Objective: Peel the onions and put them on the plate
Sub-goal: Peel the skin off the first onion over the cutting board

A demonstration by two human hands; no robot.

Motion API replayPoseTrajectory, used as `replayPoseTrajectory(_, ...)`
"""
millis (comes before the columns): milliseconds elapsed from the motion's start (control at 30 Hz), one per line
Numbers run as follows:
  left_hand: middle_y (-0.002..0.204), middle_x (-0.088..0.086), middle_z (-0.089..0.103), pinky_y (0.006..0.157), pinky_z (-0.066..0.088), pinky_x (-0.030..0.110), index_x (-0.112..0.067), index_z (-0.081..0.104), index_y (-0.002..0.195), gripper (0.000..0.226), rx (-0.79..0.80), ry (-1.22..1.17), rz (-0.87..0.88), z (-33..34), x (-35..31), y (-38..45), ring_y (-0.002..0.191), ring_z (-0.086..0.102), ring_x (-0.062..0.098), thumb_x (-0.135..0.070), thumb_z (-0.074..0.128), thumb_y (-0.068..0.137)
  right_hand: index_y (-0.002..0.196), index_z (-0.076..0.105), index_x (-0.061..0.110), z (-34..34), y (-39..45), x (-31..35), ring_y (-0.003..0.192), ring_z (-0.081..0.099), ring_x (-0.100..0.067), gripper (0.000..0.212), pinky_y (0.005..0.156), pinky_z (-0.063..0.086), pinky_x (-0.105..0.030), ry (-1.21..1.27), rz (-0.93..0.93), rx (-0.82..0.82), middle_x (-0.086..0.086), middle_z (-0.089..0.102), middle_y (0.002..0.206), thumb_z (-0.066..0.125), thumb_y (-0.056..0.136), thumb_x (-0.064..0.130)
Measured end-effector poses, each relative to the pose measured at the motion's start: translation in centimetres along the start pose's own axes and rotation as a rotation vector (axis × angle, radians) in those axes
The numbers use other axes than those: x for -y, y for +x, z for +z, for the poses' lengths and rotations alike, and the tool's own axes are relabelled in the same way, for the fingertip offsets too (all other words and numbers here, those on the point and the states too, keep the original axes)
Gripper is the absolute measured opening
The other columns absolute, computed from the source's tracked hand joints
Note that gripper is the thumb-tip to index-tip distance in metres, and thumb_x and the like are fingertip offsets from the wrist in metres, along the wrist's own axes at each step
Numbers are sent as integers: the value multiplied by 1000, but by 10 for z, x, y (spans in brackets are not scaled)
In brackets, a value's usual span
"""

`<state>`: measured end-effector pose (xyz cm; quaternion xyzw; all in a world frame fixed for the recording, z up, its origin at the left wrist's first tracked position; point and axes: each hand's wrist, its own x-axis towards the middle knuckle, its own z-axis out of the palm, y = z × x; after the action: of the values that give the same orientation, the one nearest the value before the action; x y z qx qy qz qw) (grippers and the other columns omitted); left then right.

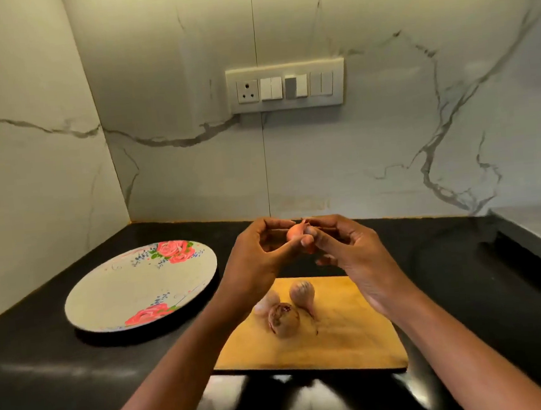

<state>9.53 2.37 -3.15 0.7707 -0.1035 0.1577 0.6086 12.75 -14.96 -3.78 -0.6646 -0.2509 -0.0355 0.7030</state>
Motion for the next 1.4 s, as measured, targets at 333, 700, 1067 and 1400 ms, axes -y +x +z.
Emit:
replayPoseTrajectory(333,111,-7,72,80,54,17,-25,66,115,40,-39,-26,-24,10,-19,-50,107,67,5,-31,79,78,96,77,12,20,-44,17,89,70,-17,10,74,56,-27,124,11,-138,-8,76,92,69,93,17)
replayPoseTrajectory(700,112,0,73,90,57,25,-19,67,119,34,58,-6,-55,15,-1,-12,105,69,11,-24,75,86,94,77,19,8,-15,-1,77,69,-13,9,68,55,-22,19,13,-277,0,76,87,68,93,21)
replayPoseTrajectory(1067,107,-11,73,78,55,17,-29,66,116,37,-29,-6,-37,1,15,-7,101,68,-1,-35,75,80,104,74,23,13,-4,-5,88,72,-10,15,72,57,-22,-7,28,-80,4,76,94,68,92,27)
replayPoseTrajectory(1400,109,0,72,77,61,29,-21,67,113,51,-36,-31,-15,8,14,-22,95,73,15,-37,81,67,95,76,16,12,-20,-8,85,72,-17,9,70,59,-26,40,56,-167,-2,76,91,68,93,18)
